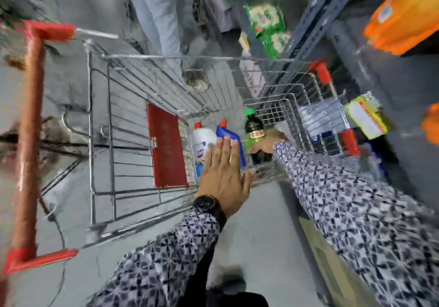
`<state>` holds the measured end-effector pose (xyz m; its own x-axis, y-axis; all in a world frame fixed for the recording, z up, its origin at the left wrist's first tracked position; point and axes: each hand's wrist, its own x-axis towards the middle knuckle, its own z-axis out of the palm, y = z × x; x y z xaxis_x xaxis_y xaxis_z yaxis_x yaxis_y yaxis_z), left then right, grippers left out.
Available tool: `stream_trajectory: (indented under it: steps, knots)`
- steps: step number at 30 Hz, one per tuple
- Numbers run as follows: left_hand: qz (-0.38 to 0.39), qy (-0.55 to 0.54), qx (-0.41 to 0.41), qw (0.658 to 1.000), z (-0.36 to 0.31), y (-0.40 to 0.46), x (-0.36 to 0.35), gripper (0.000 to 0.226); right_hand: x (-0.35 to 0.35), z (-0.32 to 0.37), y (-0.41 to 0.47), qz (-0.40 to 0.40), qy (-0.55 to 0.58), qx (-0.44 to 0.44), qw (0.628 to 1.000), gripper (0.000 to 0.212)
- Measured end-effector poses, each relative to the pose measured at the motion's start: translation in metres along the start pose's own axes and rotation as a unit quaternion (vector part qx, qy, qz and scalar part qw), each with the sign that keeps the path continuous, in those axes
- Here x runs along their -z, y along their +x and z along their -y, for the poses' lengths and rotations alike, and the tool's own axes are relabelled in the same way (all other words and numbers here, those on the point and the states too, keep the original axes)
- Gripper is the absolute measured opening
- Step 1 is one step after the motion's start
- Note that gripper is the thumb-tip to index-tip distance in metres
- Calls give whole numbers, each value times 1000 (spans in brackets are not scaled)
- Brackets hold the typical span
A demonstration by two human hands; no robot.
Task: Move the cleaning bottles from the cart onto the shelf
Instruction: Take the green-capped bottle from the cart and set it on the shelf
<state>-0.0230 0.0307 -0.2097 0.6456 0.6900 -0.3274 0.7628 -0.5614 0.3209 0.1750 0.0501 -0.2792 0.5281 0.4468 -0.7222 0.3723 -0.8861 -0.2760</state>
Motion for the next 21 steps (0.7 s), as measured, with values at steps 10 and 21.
stream_trajectory:
  steps: [10, 21]
  knots:
    - [-247, -67, -215, 943, -134, -87, 172, 73, 166, -55, -265, -284, 127, 166, 936, 46]
    - [-289, -104, -511, 803, -369, -165, 261, 66, 263, -218, -586, -587, 286, 148, 743, 69]
